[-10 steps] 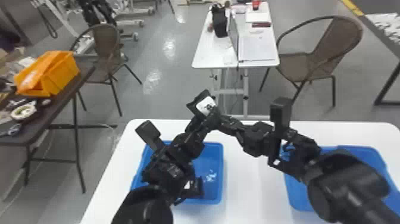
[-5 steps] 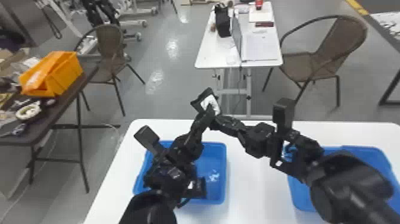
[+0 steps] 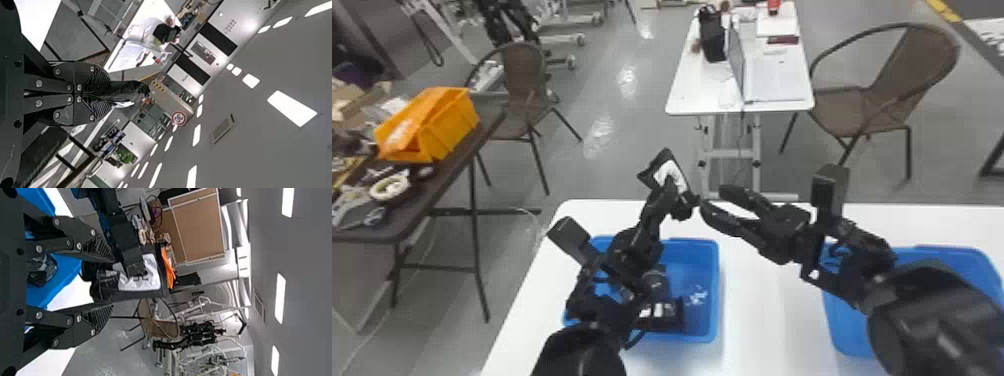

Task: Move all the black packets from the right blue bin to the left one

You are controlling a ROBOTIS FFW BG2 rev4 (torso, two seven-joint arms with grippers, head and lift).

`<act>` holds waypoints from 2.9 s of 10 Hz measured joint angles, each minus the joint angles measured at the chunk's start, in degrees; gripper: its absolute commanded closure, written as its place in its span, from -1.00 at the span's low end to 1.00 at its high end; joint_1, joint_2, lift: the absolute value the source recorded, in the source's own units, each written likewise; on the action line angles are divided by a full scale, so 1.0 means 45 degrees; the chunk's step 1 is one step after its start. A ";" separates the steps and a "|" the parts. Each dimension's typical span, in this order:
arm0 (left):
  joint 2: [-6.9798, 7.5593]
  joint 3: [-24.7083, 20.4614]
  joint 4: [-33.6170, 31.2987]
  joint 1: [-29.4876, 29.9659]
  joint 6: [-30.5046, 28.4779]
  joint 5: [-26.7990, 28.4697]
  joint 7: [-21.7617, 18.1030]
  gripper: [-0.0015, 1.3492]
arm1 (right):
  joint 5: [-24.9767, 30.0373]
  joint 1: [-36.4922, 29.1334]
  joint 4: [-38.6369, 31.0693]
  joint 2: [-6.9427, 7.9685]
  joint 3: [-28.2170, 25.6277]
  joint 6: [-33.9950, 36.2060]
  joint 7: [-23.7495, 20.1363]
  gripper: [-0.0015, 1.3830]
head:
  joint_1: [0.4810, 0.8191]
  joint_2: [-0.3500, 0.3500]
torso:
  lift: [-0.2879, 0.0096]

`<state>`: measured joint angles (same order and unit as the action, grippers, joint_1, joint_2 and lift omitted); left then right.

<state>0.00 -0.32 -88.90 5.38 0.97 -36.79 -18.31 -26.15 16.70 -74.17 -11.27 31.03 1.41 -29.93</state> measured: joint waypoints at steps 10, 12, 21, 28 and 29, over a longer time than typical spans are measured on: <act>0.0000 -0.1815 0.1653 0.1145 0.2665 0.5023 0.0105 -0.91 | 0.1897 -0.3350 -0.2594 0.0812 -0.5022 -0.0035 0.0759 -0.77 | 0.27 0.49 | 0.94; 0.0000 -0.1805 0.1656 0.1124 0.3665 0.4855 0.0105 -0.93 | 0.1518 -0.3631 -0.2710 0.0845 -0.5183 -0.0407 0.1182 -0.80 | 0.27 0.47 | 0.94; 0.0000 -0.1500 -0.0284 0.3884 0.6407 0.6053 0.0654 -0.86 | 0.3652 -0.9031 -0.7040 0.0823 -0.7457 -0.0360 0.1552 -0.79 | 0.27 0.25 | 0.94; 0.0000 -0.2417 -0.1820 0.6563 0.5430 0.6608 0.0752 -0.86 | 0.4770 -1.2219 -0.8424 0.2121 -0.8171 -0.0273 0.2295 -0.79 | 0.27 0.36 | 0.94; 0.0000 -0.2314 -0.1870 0.6508 0.5362 0.6637 0.0746 -0.87 | 0.4774 -1.2209 -0.8401 0.2141 -0.8186 -0.0239 0.2289 -0.79 | 0.27 0.34 | 0.94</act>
<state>0.00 -10.74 -97.32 34.66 25.09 -6.92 -14.96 -4.66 -38.24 -111.98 -1.63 -5.80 0.34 -19.63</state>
